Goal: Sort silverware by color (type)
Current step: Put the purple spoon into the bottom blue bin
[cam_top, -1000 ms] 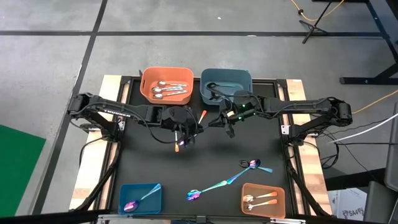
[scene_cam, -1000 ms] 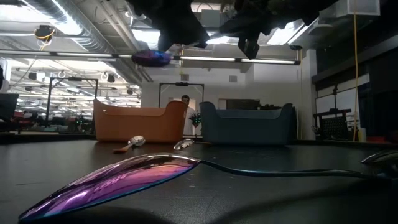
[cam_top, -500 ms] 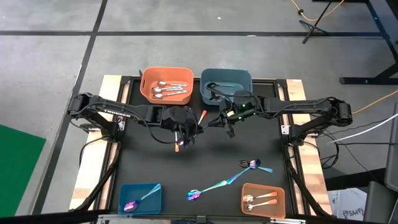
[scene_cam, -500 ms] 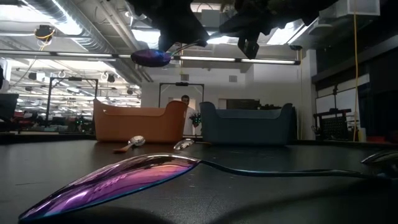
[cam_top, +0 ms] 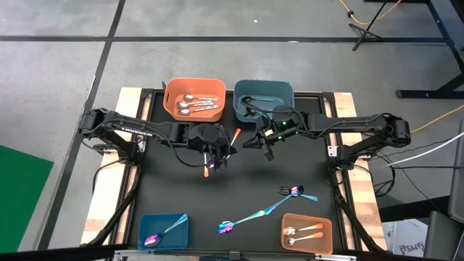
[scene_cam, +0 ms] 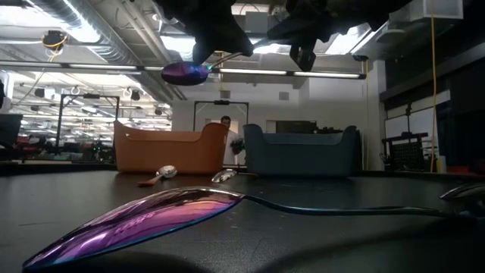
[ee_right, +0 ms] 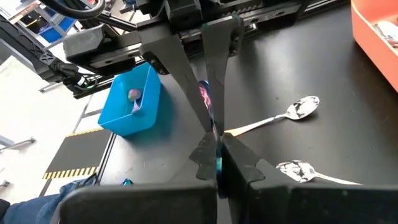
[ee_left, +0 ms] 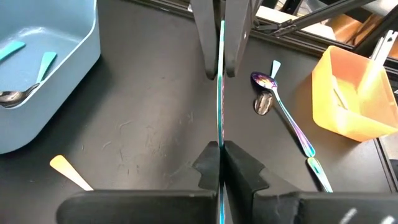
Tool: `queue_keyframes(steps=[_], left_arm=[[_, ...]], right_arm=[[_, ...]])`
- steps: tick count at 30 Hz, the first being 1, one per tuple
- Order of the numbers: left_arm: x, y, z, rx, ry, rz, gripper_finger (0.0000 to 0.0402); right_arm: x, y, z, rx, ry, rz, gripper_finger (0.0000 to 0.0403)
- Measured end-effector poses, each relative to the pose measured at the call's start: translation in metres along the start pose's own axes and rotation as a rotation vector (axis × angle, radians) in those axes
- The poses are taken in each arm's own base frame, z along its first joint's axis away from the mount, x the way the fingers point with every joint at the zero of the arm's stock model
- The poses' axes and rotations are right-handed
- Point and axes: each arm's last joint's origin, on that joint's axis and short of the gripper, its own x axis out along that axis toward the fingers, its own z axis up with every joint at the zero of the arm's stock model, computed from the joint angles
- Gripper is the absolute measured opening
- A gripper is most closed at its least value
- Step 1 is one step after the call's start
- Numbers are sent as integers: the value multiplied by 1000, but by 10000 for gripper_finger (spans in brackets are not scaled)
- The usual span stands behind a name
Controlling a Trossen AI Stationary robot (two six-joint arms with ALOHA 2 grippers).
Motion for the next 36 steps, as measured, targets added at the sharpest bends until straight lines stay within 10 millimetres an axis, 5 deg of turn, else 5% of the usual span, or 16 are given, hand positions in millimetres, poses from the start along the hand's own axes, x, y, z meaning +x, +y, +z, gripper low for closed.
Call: queue_keyframes(steps=[7,20,28,36], left_arm=[[0,0,0,3,0,0,3],[-1,-8,-6,-18,62,-71,2],[-20,-44,-24,-70,183,-178,2],[-49,-108,-56,-172,237,-230,2]], right_arm=[[0,0,0,11,3,1,25],[-2,1,-1,15,14,11,135],[-16,6,6,-29,-28,20,138],[-25,7,8,-52,-44,-6,138]])
